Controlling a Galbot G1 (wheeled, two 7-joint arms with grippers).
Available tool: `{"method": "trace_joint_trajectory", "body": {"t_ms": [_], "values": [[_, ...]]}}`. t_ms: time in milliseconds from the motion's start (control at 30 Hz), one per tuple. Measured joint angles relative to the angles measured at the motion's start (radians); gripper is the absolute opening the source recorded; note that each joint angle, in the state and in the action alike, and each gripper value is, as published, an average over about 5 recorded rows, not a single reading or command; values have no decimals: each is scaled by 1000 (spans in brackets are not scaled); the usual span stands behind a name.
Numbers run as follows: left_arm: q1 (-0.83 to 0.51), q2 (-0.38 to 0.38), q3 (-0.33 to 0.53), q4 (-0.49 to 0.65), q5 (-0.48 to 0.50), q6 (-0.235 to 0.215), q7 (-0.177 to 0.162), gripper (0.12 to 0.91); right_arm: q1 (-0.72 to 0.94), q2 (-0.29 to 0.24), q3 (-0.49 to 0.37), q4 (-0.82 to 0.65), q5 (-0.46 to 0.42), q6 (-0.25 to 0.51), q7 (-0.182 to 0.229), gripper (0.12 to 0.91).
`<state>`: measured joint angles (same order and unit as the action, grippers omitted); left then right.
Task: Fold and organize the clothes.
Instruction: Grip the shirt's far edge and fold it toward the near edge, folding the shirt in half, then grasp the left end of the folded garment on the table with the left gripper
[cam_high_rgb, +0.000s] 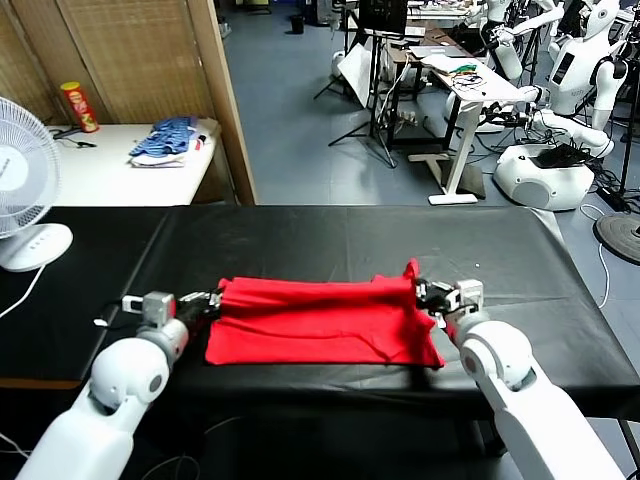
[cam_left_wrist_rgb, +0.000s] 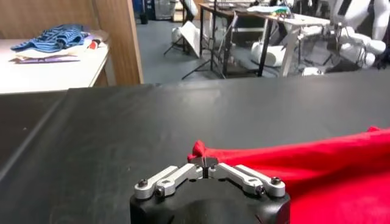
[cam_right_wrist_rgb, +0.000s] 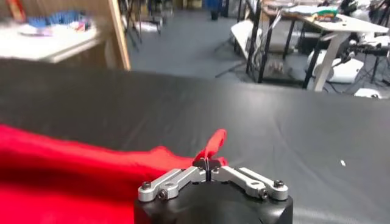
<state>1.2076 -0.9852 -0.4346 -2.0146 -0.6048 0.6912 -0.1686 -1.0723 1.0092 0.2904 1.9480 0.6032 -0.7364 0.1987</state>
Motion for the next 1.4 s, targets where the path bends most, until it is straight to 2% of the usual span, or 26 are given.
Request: {"method": "trace_joint_trajectory", "body": {"t_ms": [300, 400, 467, 533, 667, 767, 833, 933, 1100, 1300, 1400], "values": [[68, -12, -3, -8, 73, 11, 10, 128, -50, -5, 6, 36, -7, 0, -9, 135], [83, -16, -5, -18, 82, 27, 9, 130, -68, -6, 17, 51, -7, 0, -16, 236], [94, -17, -9, -28, 81, 36, 7, 146, -81, -8, 28, 64, -6, 0, -22, 352], [103, -16, -17, -42, 76, 42, 5, 210, -94, -12, 43, 79, -4, 0, -29, 452], [119, -11, -38, -81, 46, 46, 1, 421, -109, -17, 85, 109, -1, 0, -31, 677], [115, -10, -57, -105, 7, 46, -2, 589, -101, -7, 109, 109, -11, 0, -16, 774], [98, -15, -65, -106, -23, 45, -10, 696, -85, 7, 113, 92, -30, 4, -6, 791], [54, -29, -64, -80, -62, 36, -25, 781, -46, 37, 106, 44, -71, 33, -7, 797], [-42, -70, -30, 18, -97, 9, -30, 797, 35, 98, 69, -76, -122, 74, -16, 798], [-123, -108, 11, 140, -123, -1, -25, 798, 107, 159, 33, -199, -136, 85, -20, 798], [-146, -115, 20, 183, -127, -3, -21, 798, 122, 179, 25, -229, -139, 86, -20, 773]]}}
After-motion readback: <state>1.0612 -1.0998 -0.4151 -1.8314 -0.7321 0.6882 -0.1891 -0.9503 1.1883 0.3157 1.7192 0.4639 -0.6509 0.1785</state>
